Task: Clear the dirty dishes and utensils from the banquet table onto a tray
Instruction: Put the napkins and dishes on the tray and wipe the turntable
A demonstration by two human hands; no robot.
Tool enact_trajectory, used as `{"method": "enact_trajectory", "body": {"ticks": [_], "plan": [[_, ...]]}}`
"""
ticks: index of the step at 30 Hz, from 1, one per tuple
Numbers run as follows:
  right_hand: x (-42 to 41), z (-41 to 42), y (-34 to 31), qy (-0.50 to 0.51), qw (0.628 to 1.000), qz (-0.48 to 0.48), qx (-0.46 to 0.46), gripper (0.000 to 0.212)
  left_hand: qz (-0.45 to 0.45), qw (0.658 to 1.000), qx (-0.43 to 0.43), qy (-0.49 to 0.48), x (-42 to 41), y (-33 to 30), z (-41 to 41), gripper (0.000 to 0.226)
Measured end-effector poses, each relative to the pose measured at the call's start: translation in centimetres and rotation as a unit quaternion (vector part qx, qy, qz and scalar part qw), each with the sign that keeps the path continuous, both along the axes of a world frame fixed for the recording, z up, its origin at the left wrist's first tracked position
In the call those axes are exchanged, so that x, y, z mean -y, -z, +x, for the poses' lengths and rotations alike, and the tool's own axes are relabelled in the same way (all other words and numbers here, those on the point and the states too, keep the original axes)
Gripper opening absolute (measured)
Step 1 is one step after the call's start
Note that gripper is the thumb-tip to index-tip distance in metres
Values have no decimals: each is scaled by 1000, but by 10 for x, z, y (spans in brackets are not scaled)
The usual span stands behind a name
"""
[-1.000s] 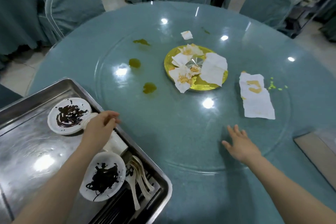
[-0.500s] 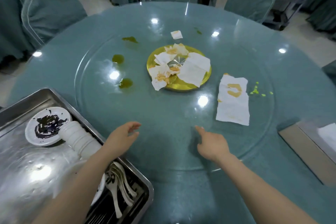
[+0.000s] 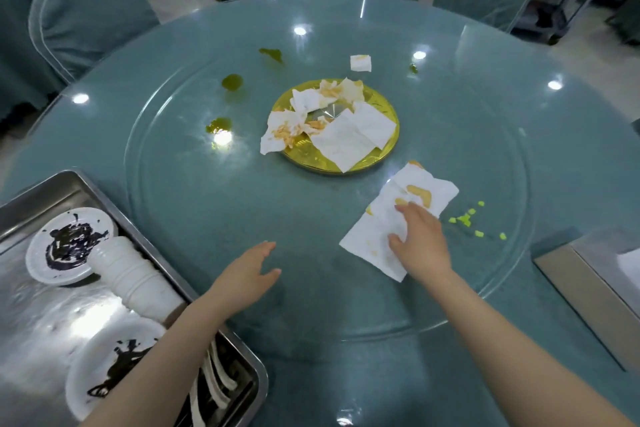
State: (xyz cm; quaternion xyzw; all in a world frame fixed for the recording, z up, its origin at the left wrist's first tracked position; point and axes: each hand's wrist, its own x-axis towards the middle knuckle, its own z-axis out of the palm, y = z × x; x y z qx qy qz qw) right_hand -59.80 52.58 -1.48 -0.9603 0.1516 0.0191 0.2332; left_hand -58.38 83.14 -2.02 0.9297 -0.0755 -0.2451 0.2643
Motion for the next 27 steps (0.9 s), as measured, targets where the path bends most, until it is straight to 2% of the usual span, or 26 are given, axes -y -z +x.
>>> {"method": "enact_trajectory", "body": {"ticks": [3,5,6,9,12,16,19,24,27], "plan": [[13,18,6,20,997,-46,-51,77,8,1000,-7,1,3,4,4,63],[13,27,13,42,994,-58,-85,78,17,1000,-12,1,4,7,6,66],[10,30,15,50,993,-61,-93,73,25,1000,-14,2,4,9,7,68],[-7,37,22,44,994,-87,-40,38,54,998,-21,-4,0,13,10,76],[-23,39,23,20,995,-99,-10,36,71,997,-18,-24,-8,14,18,80],[-29,52,19,35,999,-1,13,16,68,995,-4,-66,-21,12,34,76],[-31,65,9,53,991,99,72,3,49,995,12,-87,-23,11,45,72],[-29,120,-20,102,956,163,222,6,12,995,43,-91,-19,2,86,72],[-31,161,-24,112,954,143,237,11,-5,994,55,-94,-15,-3,114,71]]}}
